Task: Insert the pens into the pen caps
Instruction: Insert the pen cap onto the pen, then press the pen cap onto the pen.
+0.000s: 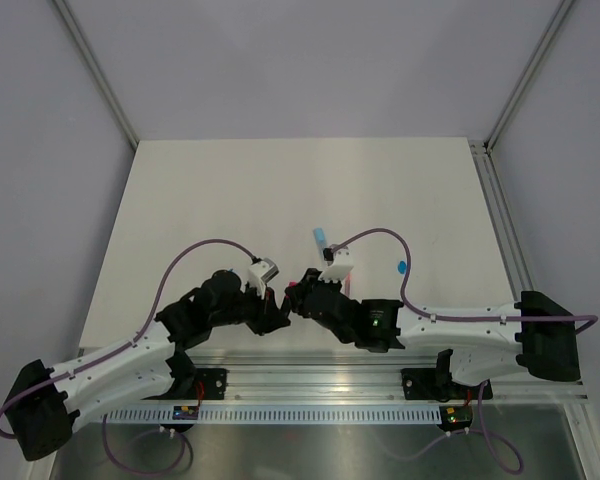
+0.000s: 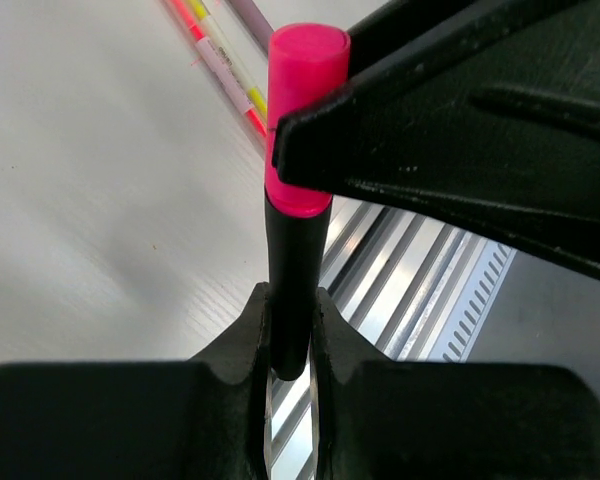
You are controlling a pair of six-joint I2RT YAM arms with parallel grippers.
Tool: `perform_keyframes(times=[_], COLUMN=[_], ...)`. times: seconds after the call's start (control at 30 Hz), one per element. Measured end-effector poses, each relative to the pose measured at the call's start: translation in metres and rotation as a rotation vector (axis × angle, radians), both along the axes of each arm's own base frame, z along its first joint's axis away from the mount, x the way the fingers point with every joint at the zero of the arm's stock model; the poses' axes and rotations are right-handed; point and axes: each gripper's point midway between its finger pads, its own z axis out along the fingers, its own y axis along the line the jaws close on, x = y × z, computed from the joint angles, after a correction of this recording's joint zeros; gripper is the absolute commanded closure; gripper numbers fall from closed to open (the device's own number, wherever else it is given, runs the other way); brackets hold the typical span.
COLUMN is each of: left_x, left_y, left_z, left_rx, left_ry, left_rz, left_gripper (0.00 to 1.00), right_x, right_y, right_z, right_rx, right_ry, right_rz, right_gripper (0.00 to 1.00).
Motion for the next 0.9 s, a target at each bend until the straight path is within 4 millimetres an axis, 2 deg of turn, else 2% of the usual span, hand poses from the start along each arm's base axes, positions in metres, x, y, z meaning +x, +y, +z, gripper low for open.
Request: perform_keyframes(times=[0.13, 0.3, 0.33, 0.4, 0.43, 0.5, 0.57, 0.6, 0.63, 0.7, 0.8, 0.9], left_x=[0.002, 0.006, 0.009, 0.026, 0.04, 0.066, 0.076, 0.076, 0.072, 0.065, 0.055, 0.045], left_y=[-0.001, -0.002, -0.002, -0.002, -0.006, -0.02, -0.028, -0.027, -0.024, -0.018, -0.009, -0.003], left_z=[0.007, 0.019, 0.022, 0.036, 0.051, 0.105, 0.169, 0.188, 0.207, 0.22, 0.213, 0.204], left_rx=[0.01, 0.043, 0.046, 0.049, 0.0, -0.145, -0.32, -0.378, -0.441, -0.503, -0.529, -0.536], left_ry=[0.002, 0.022, 0.02, -0.021, -0.069, -0.199, -0.34, -0.383, -0.427, -0.463, -0.466, -0.451], left_rz=[0.004, 0.015, 0.022, 0.069, 0.109, 0.158, 0.177, 0.179, 0.182, 0.184, 0.184, 0.174], left_gripper=[1.0, 1.0, 1.0, 1.0, 1.0, 1.0, 1.0, 1.0, 1.0, 1.0, 1.0, 1.0], right_x=[-0.006, -0.005, -0.005, -0.016, -0.027, -0.07, -0.101, -0.105, -0.105, -0.103, -0.101, -0.099], right_y=[0.003, 0.001, 0.0, 0.0, 0.002, 0.003, -0.004, -0.007, -0.01, -0.009, 0.001, 0.006], right_z=[-0.001, 0.005, 0.005, -0.001, -0.009, -0.036, -0.054, -0.056, -0.054, -0.042, -0.015, 0.015], right_rx=[0.012, 0.039, 0.042, 0.023, 0.02, -0.029, -0.083, -0.094, -0.097, -0.085, -0.059, -0.04], right_ry=[-0.005, -0.027, -0.026, -0.019, 0.019, 0.098, 0.149, 0.158, 0.157, 0.145, 0.111, 0.058], right_rz=[0.012, -0.001, 0.002, 0.034, 0.088, 0.239, 0.338, 0.352, 0.352, 0.351, 0.368, 0.399], right_gripper=[1.0, 1.0, 1.0, 1.0, 1.0, 1.0, 1.0, 1.0, 1.0, 1.0, 0.94, 0.8])
